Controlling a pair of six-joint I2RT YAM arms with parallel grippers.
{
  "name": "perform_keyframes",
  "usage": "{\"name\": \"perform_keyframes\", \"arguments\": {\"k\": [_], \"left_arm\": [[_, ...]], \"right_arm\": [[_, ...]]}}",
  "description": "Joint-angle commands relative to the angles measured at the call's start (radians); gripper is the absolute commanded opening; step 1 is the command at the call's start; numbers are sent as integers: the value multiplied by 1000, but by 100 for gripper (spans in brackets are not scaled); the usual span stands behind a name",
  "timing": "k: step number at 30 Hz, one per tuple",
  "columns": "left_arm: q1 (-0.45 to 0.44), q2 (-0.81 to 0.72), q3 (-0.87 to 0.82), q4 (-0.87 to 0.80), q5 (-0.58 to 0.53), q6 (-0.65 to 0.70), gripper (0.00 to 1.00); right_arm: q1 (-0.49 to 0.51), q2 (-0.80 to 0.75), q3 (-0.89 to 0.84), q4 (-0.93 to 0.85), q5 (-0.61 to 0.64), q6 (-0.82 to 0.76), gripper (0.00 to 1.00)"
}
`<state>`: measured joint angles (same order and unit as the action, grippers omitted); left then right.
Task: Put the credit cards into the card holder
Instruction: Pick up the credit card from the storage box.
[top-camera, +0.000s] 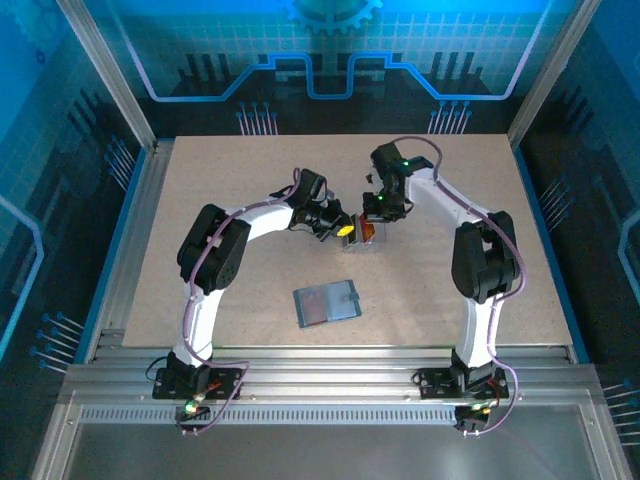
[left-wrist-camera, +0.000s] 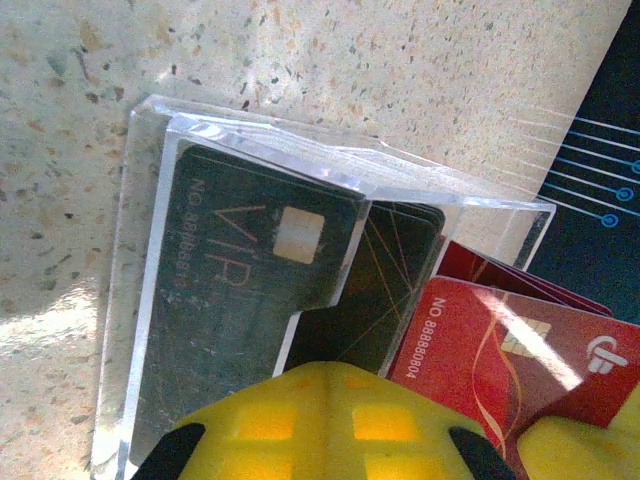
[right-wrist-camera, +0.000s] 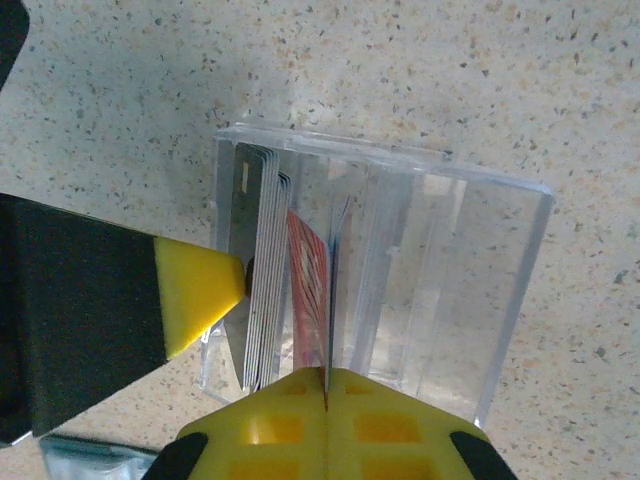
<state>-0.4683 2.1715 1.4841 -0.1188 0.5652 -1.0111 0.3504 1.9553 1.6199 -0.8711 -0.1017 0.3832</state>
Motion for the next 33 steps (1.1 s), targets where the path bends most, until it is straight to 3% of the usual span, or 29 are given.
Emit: {"name": "perform_keyframes", "arguments": {"k": [1, 7, 16, 33], "left_arm": [[3, 15, -6, -81, -26, 19, 3], [4, 18, -5, -79, -24, 17, 3], [3, 18, 7, -78, -13, 16, 3], [26, -78, 90, -98, 80, 32, 5]], "right_arm": [[-45, -28, -65, 26, -112, 29, 0], [-95, -42, -118, 86, -249, 54, 0], [-113, -88, -139, 94, -250, 53, 0], [-145, -124, -146, 150, -400, 94, 0]]}}
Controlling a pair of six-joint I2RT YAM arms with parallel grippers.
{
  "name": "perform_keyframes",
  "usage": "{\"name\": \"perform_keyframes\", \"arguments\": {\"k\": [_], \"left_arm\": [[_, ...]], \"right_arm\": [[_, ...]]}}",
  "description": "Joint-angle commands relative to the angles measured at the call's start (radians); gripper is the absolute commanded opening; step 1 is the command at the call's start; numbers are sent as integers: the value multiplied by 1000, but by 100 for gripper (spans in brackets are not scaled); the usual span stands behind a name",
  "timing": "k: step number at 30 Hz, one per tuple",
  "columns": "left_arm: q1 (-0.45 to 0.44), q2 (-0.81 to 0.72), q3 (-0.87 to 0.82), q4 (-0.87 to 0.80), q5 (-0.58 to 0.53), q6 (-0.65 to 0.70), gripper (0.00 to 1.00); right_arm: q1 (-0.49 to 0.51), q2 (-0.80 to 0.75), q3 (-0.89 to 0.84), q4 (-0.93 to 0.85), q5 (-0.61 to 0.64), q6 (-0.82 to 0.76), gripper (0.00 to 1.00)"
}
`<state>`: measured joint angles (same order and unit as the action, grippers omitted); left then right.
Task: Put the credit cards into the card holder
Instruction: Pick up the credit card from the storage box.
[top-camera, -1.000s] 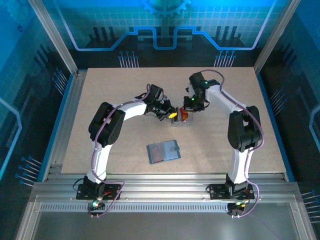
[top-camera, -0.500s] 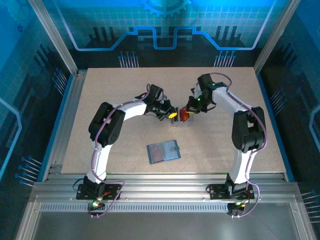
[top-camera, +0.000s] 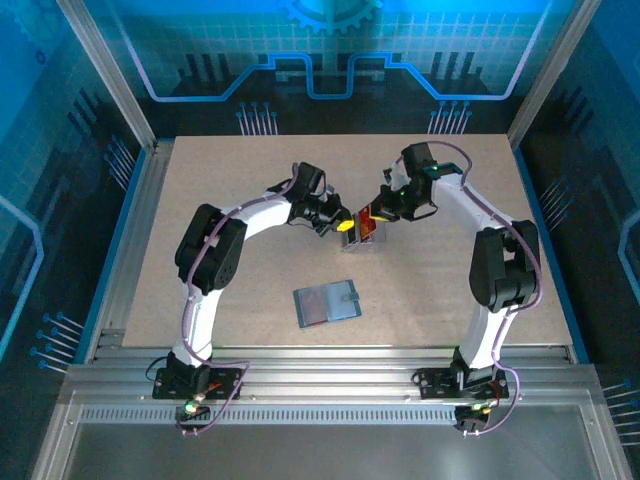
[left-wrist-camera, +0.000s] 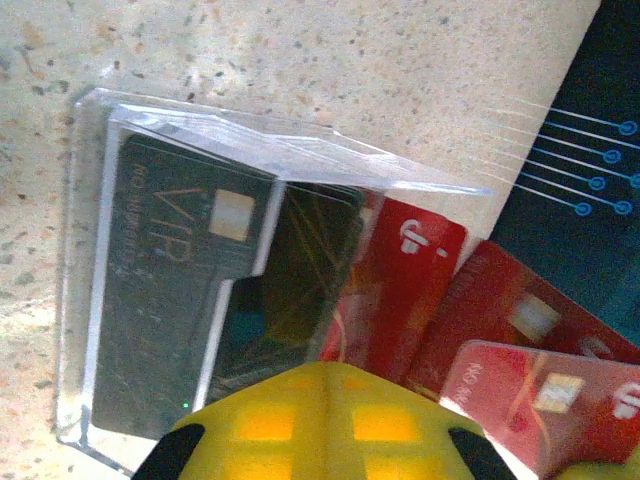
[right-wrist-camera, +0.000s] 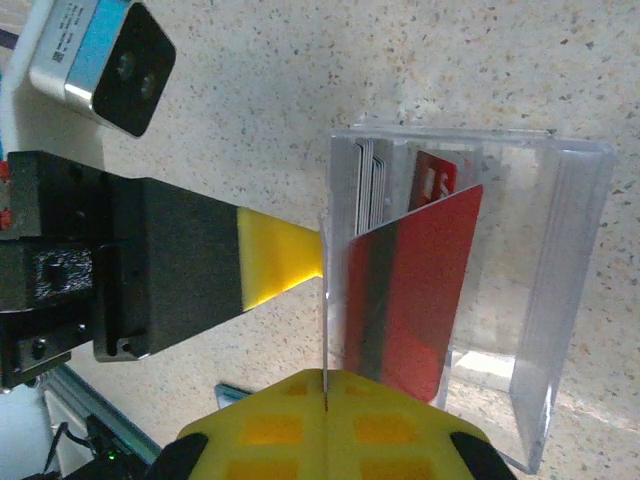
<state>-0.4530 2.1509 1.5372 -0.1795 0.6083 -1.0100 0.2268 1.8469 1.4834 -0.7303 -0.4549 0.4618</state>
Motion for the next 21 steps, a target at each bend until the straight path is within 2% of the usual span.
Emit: {"name": "perform_keyframes", "arguments": {"k": [1, 13, 21], "left_arm": [[11, -61, 34, -37, 36, 31, 5], [14, -86, -21, -17, 44, 35, 6], [13, -187, -134, -38, 17, 88, 5]], "right_arm": [[-21, -11, -14, 11, -46, 16, 0], [-12, 26, -33, 45, -65, 29, 0], [34, -57, -41, 28, -19, 1, 0]]}}
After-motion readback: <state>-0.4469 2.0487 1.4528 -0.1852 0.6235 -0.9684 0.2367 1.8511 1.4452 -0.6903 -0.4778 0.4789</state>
